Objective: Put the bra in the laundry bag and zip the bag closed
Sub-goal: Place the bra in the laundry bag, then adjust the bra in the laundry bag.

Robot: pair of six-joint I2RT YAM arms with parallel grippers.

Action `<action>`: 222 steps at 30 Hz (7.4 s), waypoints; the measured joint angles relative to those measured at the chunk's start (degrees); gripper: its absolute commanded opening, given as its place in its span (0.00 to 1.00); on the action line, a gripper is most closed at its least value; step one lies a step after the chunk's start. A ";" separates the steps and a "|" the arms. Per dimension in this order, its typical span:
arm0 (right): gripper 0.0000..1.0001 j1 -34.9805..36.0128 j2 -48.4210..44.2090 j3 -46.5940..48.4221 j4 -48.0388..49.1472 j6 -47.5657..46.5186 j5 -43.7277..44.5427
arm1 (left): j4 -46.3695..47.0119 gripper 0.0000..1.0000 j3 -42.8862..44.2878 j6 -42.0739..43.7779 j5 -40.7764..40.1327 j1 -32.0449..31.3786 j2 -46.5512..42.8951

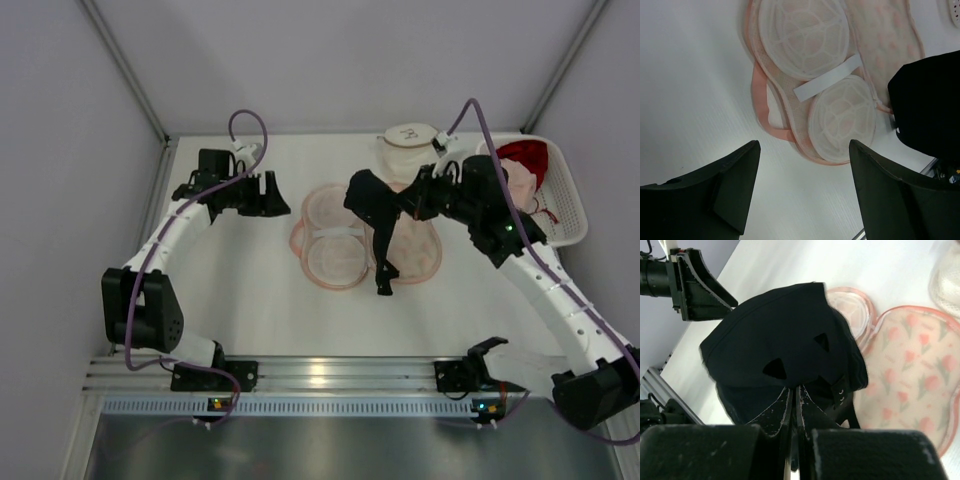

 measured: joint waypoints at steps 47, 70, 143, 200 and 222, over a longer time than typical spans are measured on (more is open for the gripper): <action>0.38 -12.26 37.38 -0.92 -3.50 -9.88 -10.93 | -0.66 0.74 3.52 27.02 -15.17 -32.72 11.54; 0.37 -12.63 43.12 -1.49 -4.90 -12.98 -10.43 | 1.53 0.77 16.55 25.92 -32.79 -42.75 24.48; 0.37 2.08 63.76 24.85 1.09 -14.91 -17.86 | -8.28 0.61 18.93 26.53 -3.67 -6.78 32.33; 0.33 2.10 62.51 20.59 2.32 -14.27 -24.06 | -9.14 0.40 14.12 24.63 -0.31 -2.45 27.78; 0.29 2.10 62.51 20.22 1.97 -14.03 -24.59 | -10.03 0.00 22.12 24.65 1.86 -9.81 28.72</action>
